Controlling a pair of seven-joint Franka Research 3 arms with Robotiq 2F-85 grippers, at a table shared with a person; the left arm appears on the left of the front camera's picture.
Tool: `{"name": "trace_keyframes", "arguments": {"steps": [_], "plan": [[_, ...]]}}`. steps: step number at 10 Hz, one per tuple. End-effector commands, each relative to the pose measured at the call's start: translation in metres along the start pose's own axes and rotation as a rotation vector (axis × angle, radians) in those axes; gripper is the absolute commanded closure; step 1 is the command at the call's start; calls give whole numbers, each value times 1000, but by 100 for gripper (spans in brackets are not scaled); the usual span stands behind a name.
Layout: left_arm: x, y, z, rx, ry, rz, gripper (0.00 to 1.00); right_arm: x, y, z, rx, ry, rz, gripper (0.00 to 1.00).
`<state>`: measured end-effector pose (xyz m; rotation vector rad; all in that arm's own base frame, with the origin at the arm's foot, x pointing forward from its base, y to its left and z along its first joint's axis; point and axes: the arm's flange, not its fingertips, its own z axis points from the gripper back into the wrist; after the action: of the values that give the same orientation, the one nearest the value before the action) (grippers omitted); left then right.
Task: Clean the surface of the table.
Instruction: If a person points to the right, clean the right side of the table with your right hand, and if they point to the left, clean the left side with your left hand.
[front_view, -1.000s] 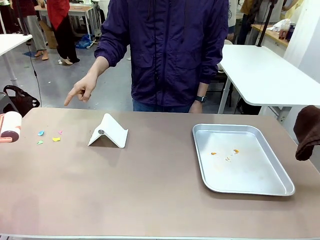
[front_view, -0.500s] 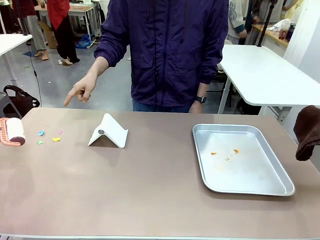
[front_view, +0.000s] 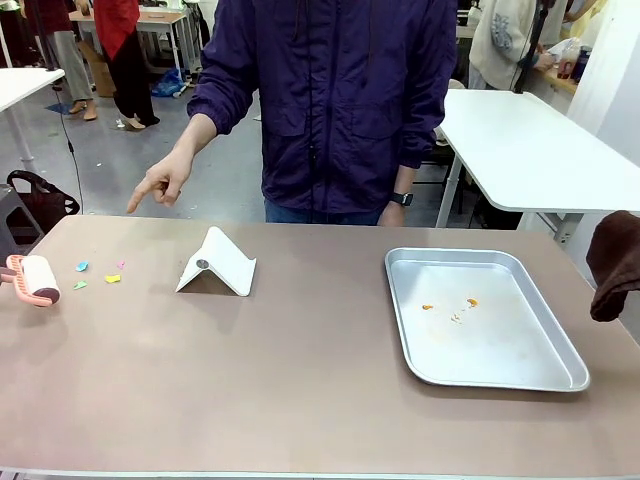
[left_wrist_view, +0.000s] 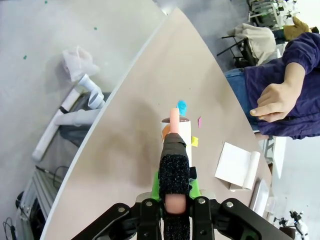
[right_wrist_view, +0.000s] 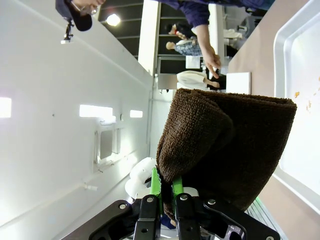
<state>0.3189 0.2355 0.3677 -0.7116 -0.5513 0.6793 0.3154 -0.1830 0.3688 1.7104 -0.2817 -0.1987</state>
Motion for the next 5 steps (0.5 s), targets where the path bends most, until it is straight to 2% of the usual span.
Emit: {"name": "trace_keyframes", "arguments": {"steps": [1, 5], "plan": [[4, 6, -3, 15, 12, 74, 78, -2, 5, -2, -5, -1, 6, 100], [18, 6, -27, 28, -27, 80, 78, -2, 5, -2, -5, -1, 6, 100]]}}
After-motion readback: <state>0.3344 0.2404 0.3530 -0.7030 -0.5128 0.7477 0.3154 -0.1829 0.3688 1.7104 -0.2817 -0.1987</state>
